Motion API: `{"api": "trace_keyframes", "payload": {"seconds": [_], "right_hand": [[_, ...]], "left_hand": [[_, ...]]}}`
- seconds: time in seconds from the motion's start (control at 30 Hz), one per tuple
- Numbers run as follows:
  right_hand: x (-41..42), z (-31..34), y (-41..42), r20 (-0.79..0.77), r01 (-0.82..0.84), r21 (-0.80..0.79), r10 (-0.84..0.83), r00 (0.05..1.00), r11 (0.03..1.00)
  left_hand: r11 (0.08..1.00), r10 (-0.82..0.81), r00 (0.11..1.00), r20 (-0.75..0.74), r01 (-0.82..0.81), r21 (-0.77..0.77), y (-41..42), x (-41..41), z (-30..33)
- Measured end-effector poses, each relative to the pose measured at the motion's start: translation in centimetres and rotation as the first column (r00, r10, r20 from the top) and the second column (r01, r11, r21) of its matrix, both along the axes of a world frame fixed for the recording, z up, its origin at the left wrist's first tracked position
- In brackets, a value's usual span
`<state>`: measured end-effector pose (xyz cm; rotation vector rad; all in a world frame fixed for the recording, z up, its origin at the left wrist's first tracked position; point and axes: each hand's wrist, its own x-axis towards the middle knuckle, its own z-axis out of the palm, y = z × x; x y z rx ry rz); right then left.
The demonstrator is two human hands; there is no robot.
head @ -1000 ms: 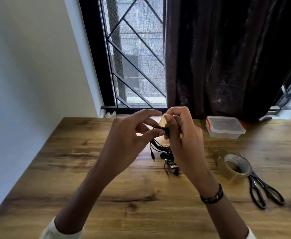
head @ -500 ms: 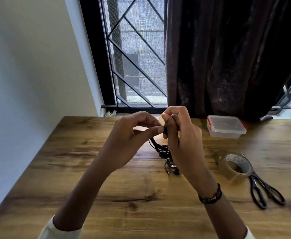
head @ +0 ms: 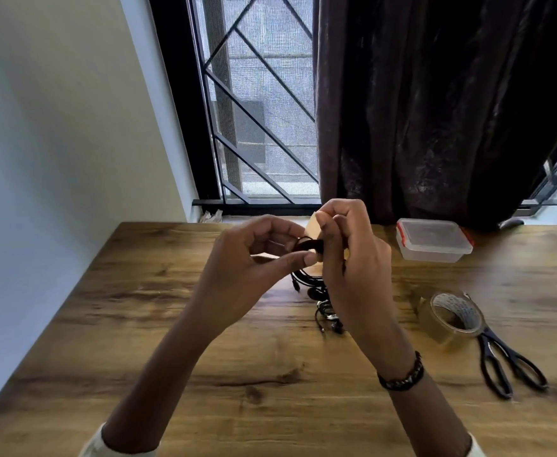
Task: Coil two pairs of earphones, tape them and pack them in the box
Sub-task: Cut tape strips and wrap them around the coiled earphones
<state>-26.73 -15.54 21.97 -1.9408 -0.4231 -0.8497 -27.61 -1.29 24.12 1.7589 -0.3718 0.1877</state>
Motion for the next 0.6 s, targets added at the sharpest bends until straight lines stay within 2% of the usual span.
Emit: {"api": "trace_keyframes", "payload": {"seconds": [0.4,0.6], "right_hand": [[0.05,0.17,-0.14,-0.009,-0.004,0.018,0.005,1.000,1.000],[-0.09,0.45,-0.08,-0.002,-0.009,0.032,0.009,1.000,0.999]], "left_hand": [[0.996,-0.056,0.997,-0.054,0.052,-0.075,-0.23,-0.18,0.01],[0.973,-0.095,0.991,-0.098,0.072,-0.221,-0.32,-0.39,-0.31]]}}
